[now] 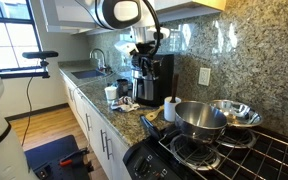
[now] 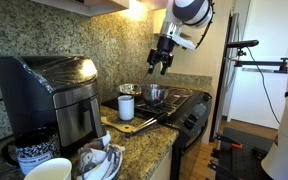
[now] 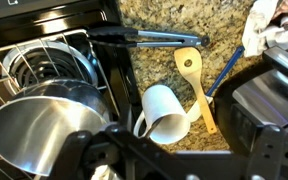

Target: Use the wooden spatula from the white mug to stir the contents in the silver bowl at the front of the stove then place it back in the mug

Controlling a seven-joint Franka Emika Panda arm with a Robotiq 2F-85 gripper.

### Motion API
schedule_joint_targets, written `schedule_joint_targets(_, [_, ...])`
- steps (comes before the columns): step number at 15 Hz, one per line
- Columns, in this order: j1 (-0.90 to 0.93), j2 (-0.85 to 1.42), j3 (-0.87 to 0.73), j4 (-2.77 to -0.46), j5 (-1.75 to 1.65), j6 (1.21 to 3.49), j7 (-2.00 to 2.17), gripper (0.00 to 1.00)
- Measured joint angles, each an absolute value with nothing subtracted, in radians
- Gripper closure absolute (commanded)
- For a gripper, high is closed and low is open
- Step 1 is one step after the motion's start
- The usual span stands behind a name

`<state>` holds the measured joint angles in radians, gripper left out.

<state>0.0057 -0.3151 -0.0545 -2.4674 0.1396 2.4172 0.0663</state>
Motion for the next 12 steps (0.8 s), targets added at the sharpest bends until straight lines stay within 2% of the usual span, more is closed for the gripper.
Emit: schedule_joint_targets(12, [-0.056,-0.214,-0.014,-2.357,0.030,2.527,0.321,0.00])
